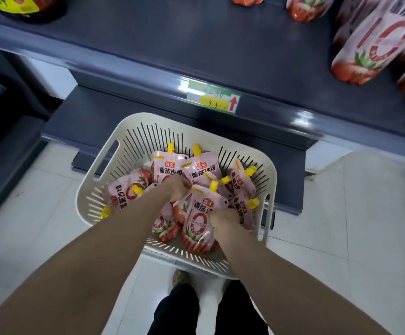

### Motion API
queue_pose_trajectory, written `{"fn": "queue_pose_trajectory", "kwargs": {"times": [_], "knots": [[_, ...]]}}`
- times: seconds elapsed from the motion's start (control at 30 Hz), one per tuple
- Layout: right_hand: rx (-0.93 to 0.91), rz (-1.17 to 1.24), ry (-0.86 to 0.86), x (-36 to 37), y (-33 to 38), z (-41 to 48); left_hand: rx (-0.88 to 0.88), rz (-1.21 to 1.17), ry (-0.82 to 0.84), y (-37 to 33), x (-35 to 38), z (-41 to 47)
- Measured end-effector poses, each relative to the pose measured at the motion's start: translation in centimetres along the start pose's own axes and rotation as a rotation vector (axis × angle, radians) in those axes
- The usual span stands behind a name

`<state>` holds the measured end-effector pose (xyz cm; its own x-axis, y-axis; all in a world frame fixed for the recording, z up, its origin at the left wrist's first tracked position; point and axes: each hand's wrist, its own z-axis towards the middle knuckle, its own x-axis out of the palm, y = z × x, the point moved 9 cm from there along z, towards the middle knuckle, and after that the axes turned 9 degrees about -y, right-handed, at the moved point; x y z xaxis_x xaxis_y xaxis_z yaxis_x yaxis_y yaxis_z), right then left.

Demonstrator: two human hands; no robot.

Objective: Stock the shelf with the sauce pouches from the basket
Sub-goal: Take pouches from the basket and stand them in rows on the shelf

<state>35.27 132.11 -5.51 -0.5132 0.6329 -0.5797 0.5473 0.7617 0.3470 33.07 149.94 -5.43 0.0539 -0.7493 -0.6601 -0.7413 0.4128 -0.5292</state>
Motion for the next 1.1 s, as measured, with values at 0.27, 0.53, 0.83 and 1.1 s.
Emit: {"fn": "queue_pose_trajectory", "kwargs": {"times": [0.27,0.53,0.83,1.1], "knots": [[-0.484,0.266,-0.271,-7.9,7.0,-3.9,-0.004,-0.011,-0.022,-1.2,0.3,-0.9],[-0.748,0.544,-0.194,-14.7,12.9,-8.5,0.105,0.014,-0.139,-4.4,-3.4,-3.0],[-0.804,0.971,-0.268,-25.7,17.5,-13.7,0.323,-0.186,-0.317,-13.1,-13.2,-9.1],[-0.919,1.087,-0.356,-38.1,19.5,-15.6,0.350,-0.386,-0.405,-19.2,-18.8,-11.7]]}}
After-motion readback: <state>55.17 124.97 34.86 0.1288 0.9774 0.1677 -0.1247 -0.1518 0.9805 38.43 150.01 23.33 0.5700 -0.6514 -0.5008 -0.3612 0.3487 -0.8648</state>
